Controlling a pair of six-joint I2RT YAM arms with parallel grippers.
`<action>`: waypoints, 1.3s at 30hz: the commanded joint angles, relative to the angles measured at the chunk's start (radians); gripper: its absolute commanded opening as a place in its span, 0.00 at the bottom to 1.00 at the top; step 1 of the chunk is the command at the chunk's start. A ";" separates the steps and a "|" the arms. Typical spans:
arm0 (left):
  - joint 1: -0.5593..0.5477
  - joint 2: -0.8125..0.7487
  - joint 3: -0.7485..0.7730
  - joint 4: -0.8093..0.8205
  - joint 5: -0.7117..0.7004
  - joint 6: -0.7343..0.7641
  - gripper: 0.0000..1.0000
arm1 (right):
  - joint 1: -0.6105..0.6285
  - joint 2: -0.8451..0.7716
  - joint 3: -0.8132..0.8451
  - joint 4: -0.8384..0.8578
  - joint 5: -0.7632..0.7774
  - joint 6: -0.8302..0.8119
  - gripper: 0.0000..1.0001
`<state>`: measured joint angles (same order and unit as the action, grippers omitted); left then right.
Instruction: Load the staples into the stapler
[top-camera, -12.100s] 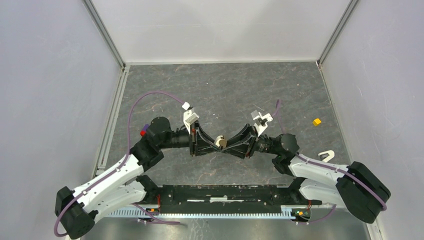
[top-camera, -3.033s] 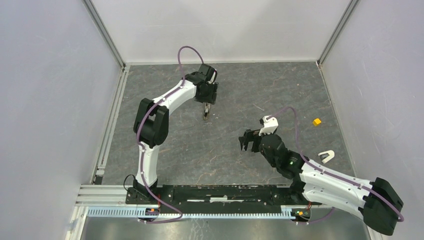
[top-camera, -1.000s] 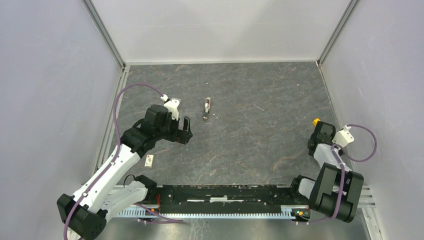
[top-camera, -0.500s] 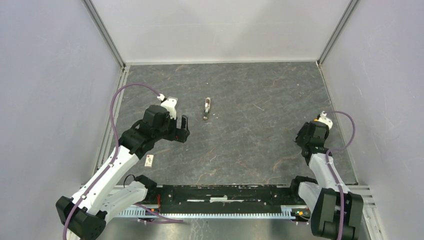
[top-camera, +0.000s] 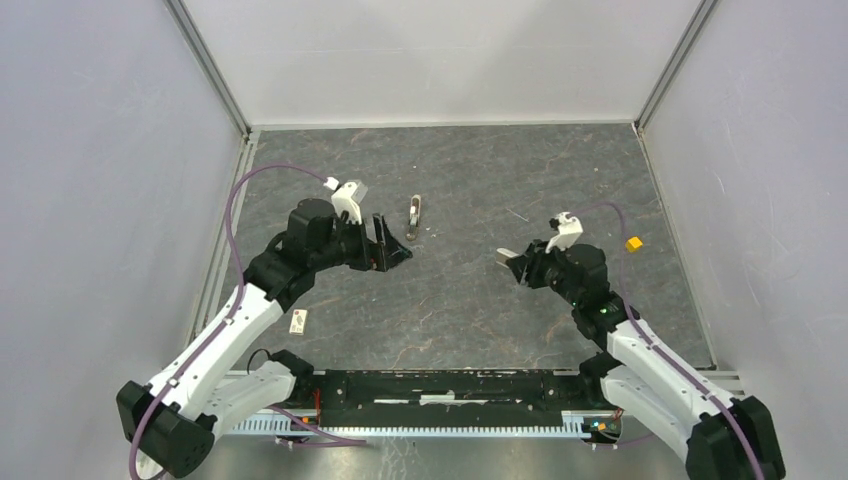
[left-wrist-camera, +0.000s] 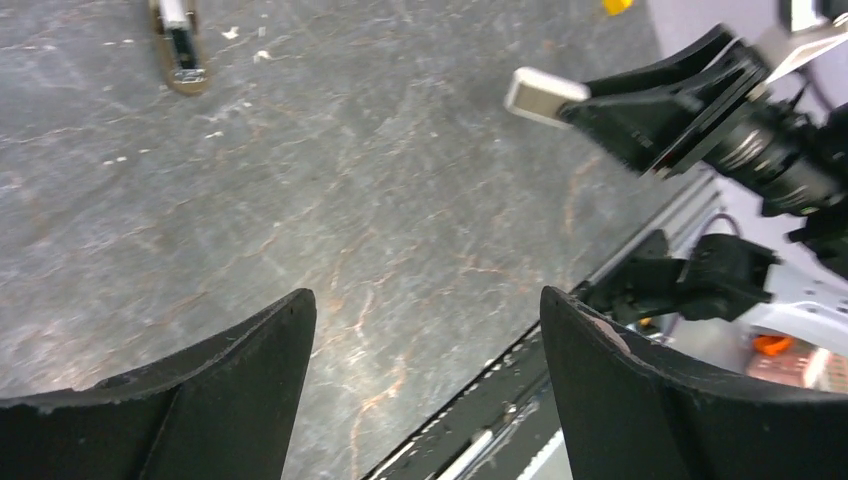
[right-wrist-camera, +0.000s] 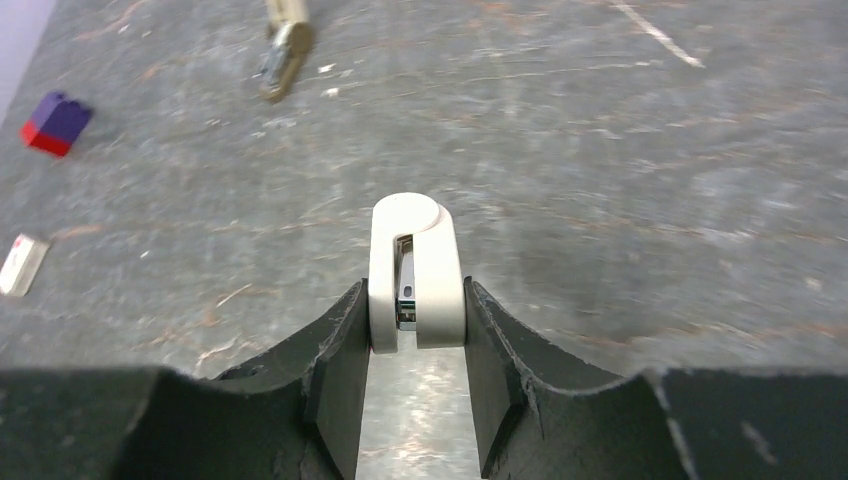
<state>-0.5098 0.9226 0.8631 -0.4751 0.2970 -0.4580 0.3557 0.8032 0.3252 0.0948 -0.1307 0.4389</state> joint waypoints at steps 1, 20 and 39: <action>0.005 0.032 -0.005 0.152 0.095 -0.138 0.88 | 0.131 0.010 0.065 0.071 0.086 0.010 0.43; -0.005 0.077 -0.302 0.803 0.119 -0.827 0.89 | 0.663 0.126 0.069 0.680 0.379 -0.428 0.42; -0.083 0.185 -0.309 0.979 0.102 -0.900 0.74 | 0.799 0.255 0.091 0.834 0.592 -0.501 0.40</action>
<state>-0.5774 1.0687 0.5556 0.3782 0.3946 -1.2900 1.1431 1.0439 0.3775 0.8352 0.4252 -0.0483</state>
